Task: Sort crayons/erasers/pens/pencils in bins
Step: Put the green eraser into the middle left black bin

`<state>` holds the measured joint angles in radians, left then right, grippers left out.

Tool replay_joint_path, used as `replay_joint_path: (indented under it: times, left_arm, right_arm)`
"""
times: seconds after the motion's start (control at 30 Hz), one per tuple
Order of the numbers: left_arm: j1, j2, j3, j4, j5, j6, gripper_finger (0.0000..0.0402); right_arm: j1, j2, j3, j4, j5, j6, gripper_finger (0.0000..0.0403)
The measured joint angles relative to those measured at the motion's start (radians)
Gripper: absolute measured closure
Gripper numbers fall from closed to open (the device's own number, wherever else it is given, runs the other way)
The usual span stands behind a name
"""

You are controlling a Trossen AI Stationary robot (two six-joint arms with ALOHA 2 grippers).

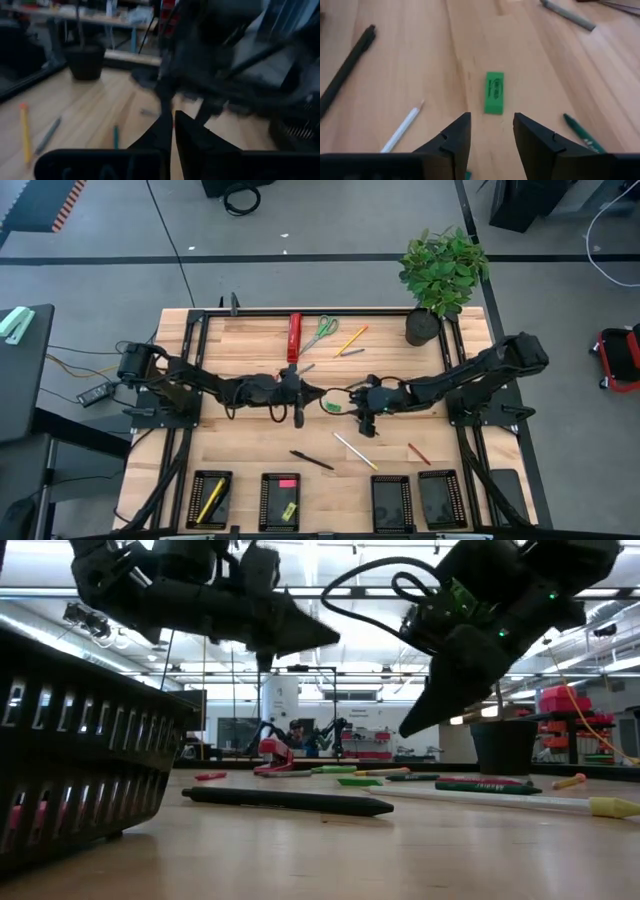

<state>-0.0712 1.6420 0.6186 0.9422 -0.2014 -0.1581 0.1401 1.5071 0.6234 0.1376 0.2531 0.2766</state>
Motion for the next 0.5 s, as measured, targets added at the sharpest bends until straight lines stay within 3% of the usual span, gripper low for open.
replay_joint_path:
  times: [0.17,0.37,0.5]
  left_arm:
    - [-0.026,0.013,0.000,0.001,-0.033,-0.021,0.0370]
    - [-0.129,0.043,-0.002,0.016,-0.199,-0.062,0.0379]
    - [-0.184,0.040,-0.003,0.050,-0.287,-0.038,0.0385]
  right_arm:
    - [-0.026,0.066,0.045,0.042,-0.024,-0.033,0.0249]
    - [-0.027,0.109,0.083,0.020,-0.011,-0.146,0.0249]
    - [-0.027,0.118,0.087,0.011,0.015,-0.131,0.0249]
